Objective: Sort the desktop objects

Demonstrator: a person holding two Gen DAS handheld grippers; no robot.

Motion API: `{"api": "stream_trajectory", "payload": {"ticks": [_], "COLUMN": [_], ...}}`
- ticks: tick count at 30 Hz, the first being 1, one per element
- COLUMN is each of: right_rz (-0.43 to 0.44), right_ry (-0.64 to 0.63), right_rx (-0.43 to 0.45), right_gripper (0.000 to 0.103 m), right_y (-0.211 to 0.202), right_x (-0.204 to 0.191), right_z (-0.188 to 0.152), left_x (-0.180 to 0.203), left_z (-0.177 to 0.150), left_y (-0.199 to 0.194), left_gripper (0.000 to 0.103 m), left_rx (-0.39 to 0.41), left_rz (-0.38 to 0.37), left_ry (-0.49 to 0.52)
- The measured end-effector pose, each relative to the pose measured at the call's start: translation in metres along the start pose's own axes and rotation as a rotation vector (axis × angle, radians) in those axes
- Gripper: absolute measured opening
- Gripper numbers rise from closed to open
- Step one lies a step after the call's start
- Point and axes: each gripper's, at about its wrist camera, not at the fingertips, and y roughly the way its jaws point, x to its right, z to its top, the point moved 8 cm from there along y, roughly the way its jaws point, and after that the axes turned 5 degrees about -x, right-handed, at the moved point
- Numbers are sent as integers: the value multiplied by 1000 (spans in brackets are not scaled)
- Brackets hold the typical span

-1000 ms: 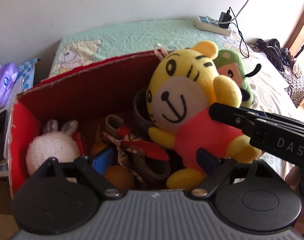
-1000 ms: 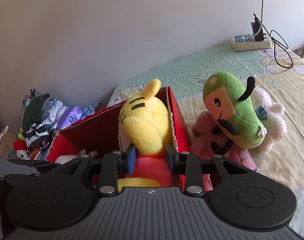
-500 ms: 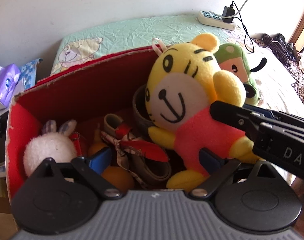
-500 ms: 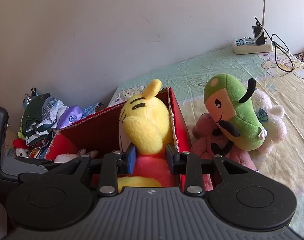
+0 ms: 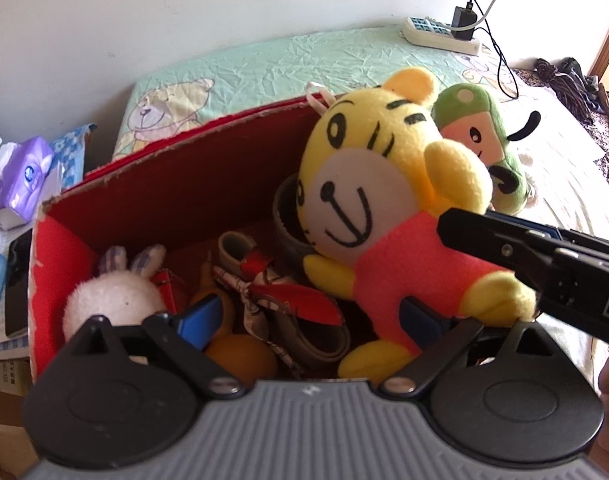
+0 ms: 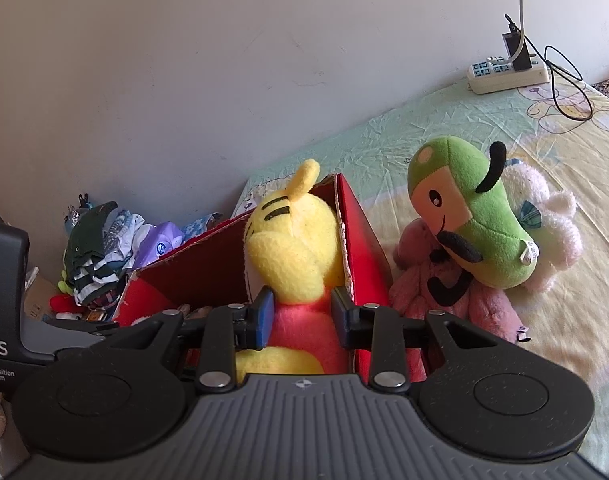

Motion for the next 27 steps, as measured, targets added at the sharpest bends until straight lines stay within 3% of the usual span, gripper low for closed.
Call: {"api": "stream_trajectory", "payload": {"ticks": [11, 16, 22, 27], "right_rz": [37, 131, 233, 215], "right_ry": [-3, 29, 16, 45], "right_rx": [2, -5, 22, 13], "right_gripper": [33, 36, 36, 36], "right_y": [-5, -13, -42, -60], "right_x": [2, 9, 33, 85], "right_z": [-2, 1, 19, 32], "left_x": [-4, -12, 11, 62], "left_z": [-1, -2, 13, 36], "left_y": [-1, -14, -52, -70], "left_gripper": [98, 95, 93, 91], "left_rx": [-2, 12, 126, 225], "left_rz": [31, 80, 82, 27], "left_ry": [-49, -148, -205, -195]}}
